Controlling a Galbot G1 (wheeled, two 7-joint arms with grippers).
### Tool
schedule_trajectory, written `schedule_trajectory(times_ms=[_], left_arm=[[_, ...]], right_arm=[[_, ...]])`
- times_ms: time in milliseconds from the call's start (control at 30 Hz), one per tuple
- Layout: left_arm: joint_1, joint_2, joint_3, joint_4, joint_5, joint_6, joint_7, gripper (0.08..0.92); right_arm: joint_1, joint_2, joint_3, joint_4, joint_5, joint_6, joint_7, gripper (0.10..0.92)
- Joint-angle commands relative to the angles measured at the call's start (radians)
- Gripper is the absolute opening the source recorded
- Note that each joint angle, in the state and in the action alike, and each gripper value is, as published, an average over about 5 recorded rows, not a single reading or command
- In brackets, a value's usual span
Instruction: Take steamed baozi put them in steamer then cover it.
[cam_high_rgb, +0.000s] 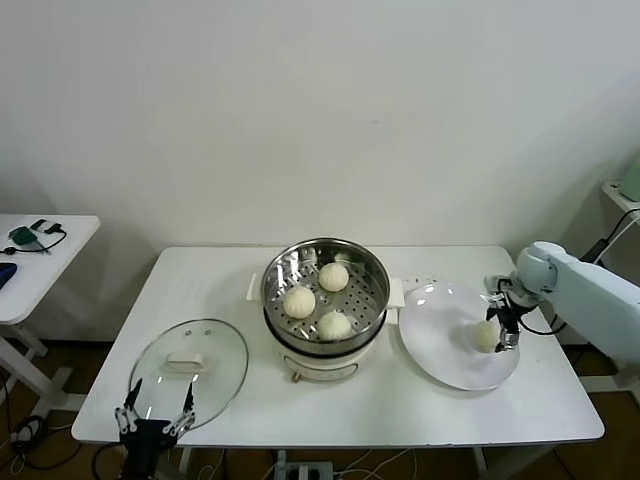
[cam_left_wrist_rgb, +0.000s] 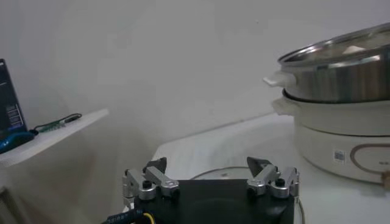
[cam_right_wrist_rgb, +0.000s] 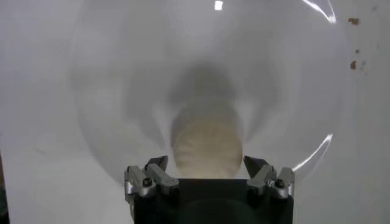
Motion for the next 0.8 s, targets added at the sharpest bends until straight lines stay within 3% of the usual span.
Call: schedule_trajectory(times_ms=[33,167,500,800], left_arm=[[0.002,-0.001,0.001,0.002,0.002,-0.002,0.0,0.823],[0.004,-0.002,0.0,-0.001,0.002,-0.003,0.0,0.823],[0.01,-0.002,0.0,-0.005,0.0,-0.006,-0.001,0.823],[0.007,0.001,0.019,-0.014,-0.001,-0.003,0.003,0.823]], right_arm=[[-0.037,0.047,0.037,-0.061,-0.023,0.011,-0.005,0.823],[-0.025,0.041,0.028,-0.057,-0.02,0.014,-0.007,0.82],[0.057,0.009,-0.035,-0.009,0.064,-0.013,-0.003,0.671],[0.493,0.044,-0.393,0.071,0.416,-0.073,0.023,0.653]])
